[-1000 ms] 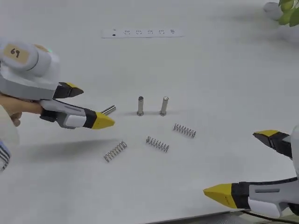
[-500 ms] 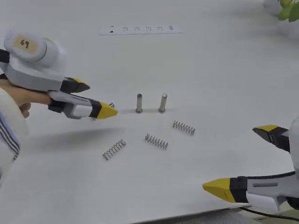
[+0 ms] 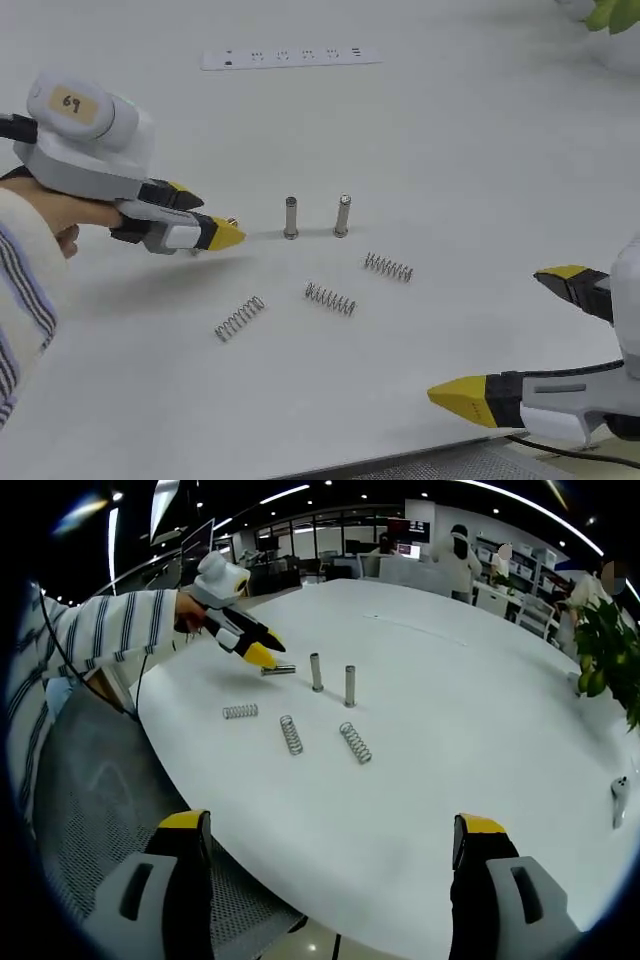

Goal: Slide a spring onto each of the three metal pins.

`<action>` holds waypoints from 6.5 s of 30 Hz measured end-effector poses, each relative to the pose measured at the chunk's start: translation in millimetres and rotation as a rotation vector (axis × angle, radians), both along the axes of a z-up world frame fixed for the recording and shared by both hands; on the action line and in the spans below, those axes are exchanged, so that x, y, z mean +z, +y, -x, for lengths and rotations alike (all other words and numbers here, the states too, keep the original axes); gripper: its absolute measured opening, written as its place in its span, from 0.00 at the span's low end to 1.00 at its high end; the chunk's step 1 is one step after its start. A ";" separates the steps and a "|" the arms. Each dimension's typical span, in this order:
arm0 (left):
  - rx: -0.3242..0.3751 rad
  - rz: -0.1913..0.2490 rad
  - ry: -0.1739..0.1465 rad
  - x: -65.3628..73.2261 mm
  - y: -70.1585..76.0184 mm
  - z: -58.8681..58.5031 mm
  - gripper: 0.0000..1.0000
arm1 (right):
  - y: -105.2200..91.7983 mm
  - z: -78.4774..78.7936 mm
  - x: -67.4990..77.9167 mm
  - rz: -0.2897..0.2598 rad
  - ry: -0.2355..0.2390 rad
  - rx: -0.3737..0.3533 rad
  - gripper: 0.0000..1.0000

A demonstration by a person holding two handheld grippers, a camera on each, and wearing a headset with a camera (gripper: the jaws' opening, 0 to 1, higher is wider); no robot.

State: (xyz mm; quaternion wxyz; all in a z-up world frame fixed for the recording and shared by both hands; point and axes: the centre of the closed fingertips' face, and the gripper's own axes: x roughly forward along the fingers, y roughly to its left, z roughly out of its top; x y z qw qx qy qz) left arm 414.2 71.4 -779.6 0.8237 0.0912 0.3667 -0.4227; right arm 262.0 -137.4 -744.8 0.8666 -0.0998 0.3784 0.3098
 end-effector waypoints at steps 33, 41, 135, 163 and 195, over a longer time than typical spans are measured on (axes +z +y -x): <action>-0.027 -0.089 -0.039 -20.8 -5.4 -7.5 0.12 | 2.8 5.4 -3.6 -0.017 0.013 -0.003 0.98; -0.025 -0.085 -0.042 -21.5 -8.1 -9.0 0.08 | 2.8 8.2 -7.3 -0.003 0.028 0.009 0.98; 0.114 0.023 -0.060 21.1 -11.8 15.3 0.00 | 15.4 5.2 -8.5 -0.003 0.012 0.066 0.97; 0.065 -0.032 -0.137 17.7 -17.7 7.0 0.00 | 15.2 5.3 -8.6 -0.007 0.028 0.067 0.97; 0.066 -0.052 -0.179 12.1 -16.2 5.6 0.01 | 15.0 7.7 -6.8 -0.020 0.031 0.079 0.95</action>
